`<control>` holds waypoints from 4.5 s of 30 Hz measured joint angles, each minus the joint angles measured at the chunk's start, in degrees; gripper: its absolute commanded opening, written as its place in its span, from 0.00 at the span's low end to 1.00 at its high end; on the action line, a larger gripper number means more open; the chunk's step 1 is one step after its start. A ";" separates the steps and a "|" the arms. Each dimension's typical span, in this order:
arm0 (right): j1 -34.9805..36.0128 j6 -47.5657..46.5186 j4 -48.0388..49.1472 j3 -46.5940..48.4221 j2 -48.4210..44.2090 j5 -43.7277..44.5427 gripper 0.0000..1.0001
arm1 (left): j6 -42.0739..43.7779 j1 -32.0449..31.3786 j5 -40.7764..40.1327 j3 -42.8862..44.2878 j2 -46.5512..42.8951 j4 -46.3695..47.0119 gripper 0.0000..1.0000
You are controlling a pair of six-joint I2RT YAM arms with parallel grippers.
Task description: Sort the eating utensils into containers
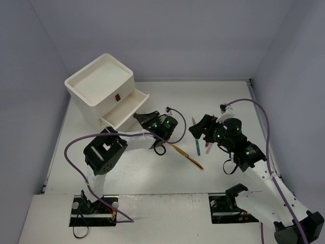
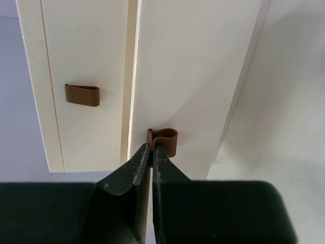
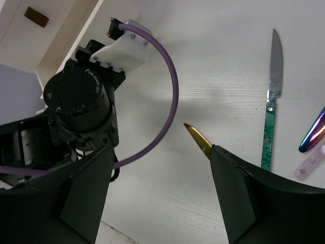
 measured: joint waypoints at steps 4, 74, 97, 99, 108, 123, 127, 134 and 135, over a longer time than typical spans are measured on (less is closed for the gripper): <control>0.00 0.00 0.00 0.00 -0.45 0.00 0.73 | -1.64 -2.11 -0.28 -0.05 -0.01 -1.28 0.00; 11.38 -12.45 -11.11 1.77 34.04 4.94 0.72 | -66.26 6.83 64.30 -0.91 -53.03 -51.49 0.70; 21.03 -13.92 -10.30 7.95 46.01 12.25 0.06 | -67.16 6.83 64.78 -2.98 -53.22 -51.89 0.70; 21.62 -13.68 -10.05 8.66 46.63 12.72 0.01 | -67.21 6.83 64.86 -2.99 -53.25 -51.89 0.70; 21.92 -11.17 -9.70 10.61 48.32 14.00 0.00 | -67.75 6.83 65.40 -3.00 -54.26 -51.89 0.70; 12.92 -1.74 -6.87 15.98 37.73 11.12 0.00 | -67.73 4.84 71.84 -5.77 -55.84 -47.29 0.70; 12.59 1.52 -4.55 17.35 32.88 8.99 0.00 | -67.32 0.57 72.49 -6.59 -54.60 -43.00 0.70; 12.47 3.03 -3.58 18.27 31.15 7.53 0.27 | -65.60 -3.48 70.39 -6.85 -49.42 -38.13 0.70; 12.42 2.64 -3.77 18.27 31.36 7.56 0.35 | -65.61 -3.48 69.65 -7.13 -49.51 -37.89 0.70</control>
